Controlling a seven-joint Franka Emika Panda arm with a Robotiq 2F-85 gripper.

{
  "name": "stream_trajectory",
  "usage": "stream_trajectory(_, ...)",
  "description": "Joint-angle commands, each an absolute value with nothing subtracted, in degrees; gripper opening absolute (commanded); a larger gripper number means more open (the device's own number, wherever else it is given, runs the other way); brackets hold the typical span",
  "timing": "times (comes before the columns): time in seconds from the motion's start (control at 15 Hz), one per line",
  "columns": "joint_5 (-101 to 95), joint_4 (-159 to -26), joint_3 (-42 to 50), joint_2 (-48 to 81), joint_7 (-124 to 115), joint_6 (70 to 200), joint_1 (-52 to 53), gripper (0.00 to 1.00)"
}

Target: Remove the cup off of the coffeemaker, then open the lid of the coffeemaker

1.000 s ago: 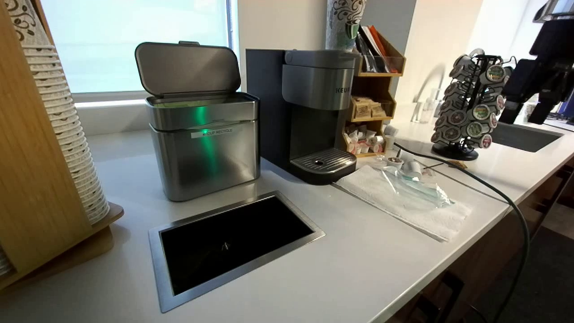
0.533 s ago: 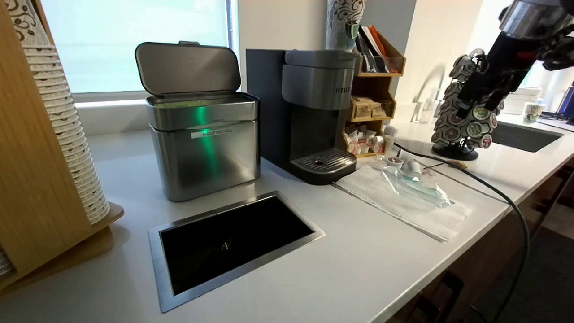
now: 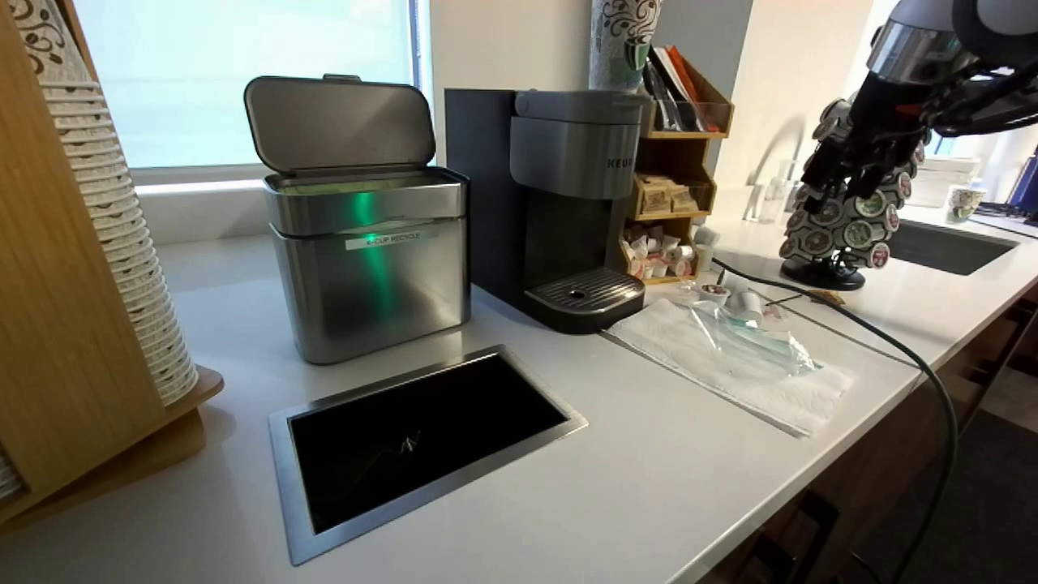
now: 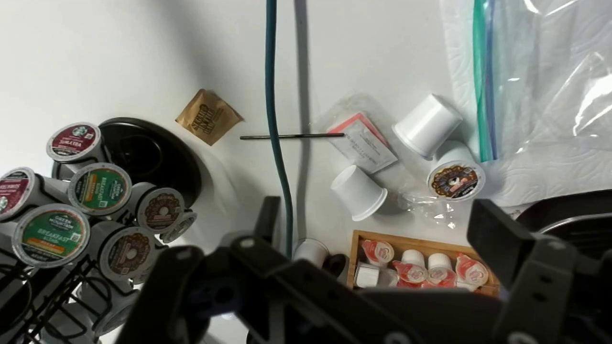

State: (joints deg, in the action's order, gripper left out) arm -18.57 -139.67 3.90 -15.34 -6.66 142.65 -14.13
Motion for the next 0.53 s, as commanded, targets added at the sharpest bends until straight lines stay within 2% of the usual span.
stream_trajectory(0.0,-15.57,-139.7,4.4,-17.06,-4.82,144.79,-11.27,1.0)
stream_trajectory(0.47,-11.64,-135.44,0.7,-23.08,0.88,151.95,-2.7,1.0)
